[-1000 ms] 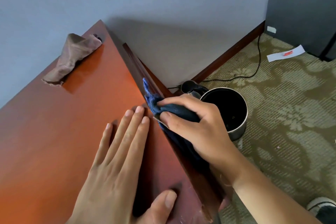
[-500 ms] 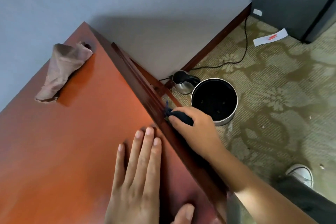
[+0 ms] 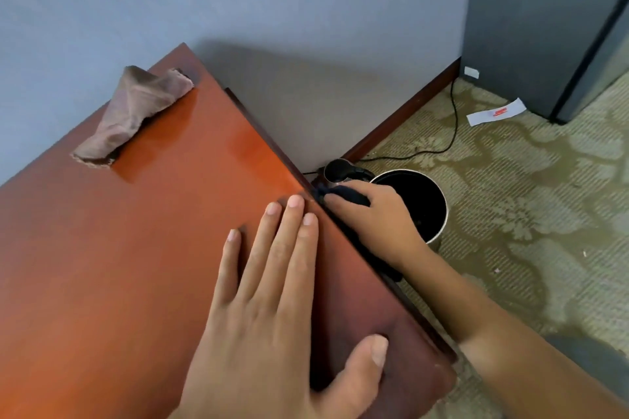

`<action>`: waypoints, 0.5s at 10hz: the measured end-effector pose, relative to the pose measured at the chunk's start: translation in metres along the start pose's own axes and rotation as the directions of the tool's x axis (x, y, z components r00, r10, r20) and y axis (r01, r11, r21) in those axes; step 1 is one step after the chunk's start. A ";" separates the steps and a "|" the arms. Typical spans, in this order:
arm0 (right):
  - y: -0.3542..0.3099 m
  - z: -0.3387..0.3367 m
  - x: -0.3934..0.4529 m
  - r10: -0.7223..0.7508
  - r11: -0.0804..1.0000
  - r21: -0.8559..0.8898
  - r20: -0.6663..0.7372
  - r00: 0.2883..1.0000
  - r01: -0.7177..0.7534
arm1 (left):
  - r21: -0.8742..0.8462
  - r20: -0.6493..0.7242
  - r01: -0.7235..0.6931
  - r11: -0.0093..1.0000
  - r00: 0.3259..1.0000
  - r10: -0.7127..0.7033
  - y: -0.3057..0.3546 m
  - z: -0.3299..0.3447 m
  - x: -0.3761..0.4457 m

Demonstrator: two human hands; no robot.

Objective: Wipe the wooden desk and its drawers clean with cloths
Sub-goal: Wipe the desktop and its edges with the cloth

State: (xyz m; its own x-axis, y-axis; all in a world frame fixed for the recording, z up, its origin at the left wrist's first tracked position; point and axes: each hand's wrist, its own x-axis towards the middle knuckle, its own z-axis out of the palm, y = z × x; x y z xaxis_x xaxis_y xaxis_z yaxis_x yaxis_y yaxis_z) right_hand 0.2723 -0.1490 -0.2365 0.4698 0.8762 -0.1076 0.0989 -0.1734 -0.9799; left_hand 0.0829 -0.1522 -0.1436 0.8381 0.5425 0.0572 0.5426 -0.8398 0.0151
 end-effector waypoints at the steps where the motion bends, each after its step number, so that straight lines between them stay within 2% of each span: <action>1: -0.010 0.002 0.006 -0.028 0.997 -0.076 -0.024 0.999 0.026 | -0.063 -0.004 0.003 0.998 1.000 -0.003 0.008 -0.018 -0.001; 2: -0.032 -0.010 -0.008 -0.145 0.960 0.245 0.031 0.989 0.133 | -0.193 0.001 0.045 0.980 0.999 -0.045 -0.004 -0.037 0.011; 3: -0.027 -0.019 -0.016 -0.148 0.915 0.389 0.075 0.986 0.107 | -0.136 0.064 0.184 0.973 0.982 -0.177 -0.031 -0.048 0.043; 4: 0.000 -0.007 0.001 -0.017 1.000 0.015 0.037 0.999 0.016 | 0.055 0.190 0.221 0.974 0.955 -0.227 -0.051 -0.033 0.072; 5: 0.001 0.006 0.020 0.011 0.999 -0.048 0.015 1.000 -0.011 | 0.066 0.228 0.218 0.974 0.947 -0.228 -0.056 -0.022 0.079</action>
State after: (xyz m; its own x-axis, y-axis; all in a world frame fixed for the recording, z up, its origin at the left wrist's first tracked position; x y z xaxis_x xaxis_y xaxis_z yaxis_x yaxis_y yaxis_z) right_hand 0.2768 -0.1292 -0.2411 0.4577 0.8808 -0.1213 0.1360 -0.2041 -0.9694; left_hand 0.1174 -0.0632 -0.1182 0.6825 0.7091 -0.1772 0.7150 -0.6980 -0.0391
